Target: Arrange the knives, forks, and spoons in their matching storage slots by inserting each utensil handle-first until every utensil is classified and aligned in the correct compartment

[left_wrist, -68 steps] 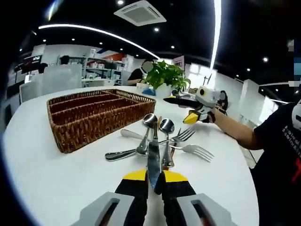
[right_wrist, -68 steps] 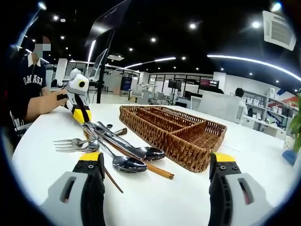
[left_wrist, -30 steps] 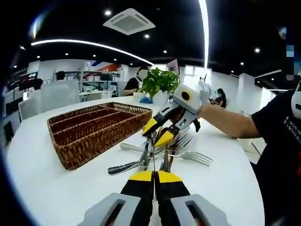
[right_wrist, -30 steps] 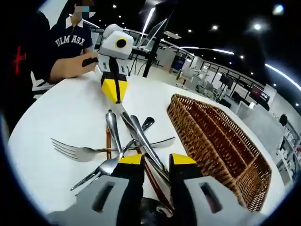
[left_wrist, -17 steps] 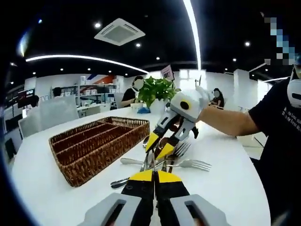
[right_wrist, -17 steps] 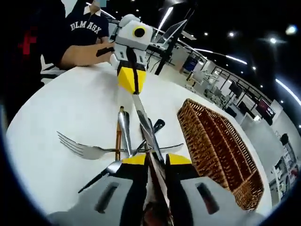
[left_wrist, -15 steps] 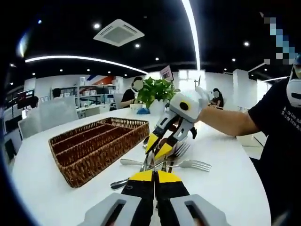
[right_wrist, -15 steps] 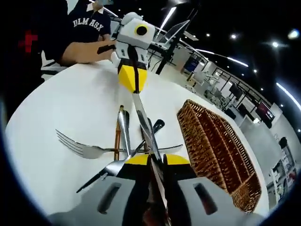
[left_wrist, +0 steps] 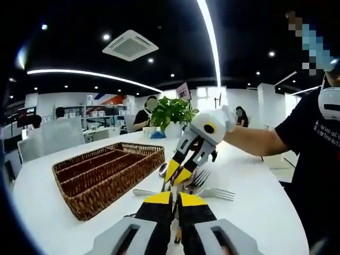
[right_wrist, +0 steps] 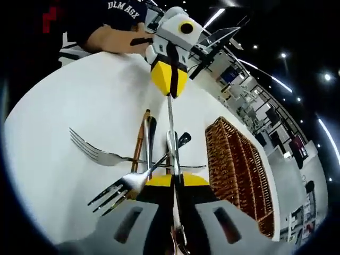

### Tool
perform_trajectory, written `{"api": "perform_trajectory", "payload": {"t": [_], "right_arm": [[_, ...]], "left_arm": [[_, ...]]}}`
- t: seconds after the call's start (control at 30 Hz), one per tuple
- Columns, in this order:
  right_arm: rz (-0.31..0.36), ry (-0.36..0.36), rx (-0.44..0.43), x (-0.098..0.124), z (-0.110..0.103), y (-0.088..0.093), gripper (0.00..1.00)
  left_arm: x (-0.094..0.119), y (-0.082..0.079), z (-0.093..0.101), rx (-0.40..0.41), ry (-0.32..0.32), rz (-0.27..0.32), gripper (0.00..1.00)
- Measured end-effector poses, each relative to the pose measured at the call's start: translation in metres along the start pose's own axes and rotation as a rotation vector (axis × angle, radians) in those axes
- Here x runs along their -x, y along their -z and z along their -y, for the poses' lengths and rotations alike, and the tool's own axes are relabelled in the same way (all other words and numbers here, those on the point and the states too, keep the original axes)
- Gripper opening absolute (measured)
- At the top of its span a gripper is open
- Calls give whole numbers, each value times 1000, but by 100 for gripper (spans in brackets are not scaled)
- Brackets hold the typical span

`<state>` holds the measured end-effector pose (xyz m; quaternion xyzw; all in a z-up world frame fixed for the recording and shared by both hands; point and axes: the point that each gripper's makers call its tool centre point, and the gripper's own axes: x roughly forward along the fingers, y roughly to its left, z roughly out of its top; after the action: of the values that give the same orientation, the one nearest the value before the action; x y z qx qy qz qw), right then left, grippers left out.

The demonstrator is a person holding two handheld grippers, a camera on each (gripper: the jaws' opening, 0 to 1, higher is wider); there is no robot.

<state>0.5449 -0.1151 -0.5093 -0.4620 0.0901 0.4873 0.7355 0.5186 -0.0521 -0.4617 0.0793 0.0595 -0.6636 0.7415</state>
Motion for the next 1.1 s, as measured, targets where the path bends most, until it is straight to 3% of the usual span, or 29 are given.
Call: {"api": "perform_trajectory", "payload": {"t": [0.17,0.27,0.47,0.77,0.83,0.97,1.03,1.1], "right_arm": [[-4,-6,-5,2,-1,-1,0],[-5,4,-5,5,1,-3,0],[-12,52,-22,16,15,-1,0],[20,121,-65,33,33,-14,0],[56,139,-97,37,36,-22,0],[197,175,-172,47,44,-53,0],[247,184,-189,52,46,-66,0],[321,179,-220,54,48,-84,0]], "left_arm": [[1,-7,2,0,2,39,5],[6,-16,-6,1,-31,91,9],[13,-20,-18,16,-91,130,19],[7,-17,-14,4,-82,118,26],[5,-14,-13,2,-76,110,31],[-6,-16,-6,40,-29,130,37],[-17,-15,-1,33,-10,105,40],[-29,-13,6,-23,16,54,47]]}}
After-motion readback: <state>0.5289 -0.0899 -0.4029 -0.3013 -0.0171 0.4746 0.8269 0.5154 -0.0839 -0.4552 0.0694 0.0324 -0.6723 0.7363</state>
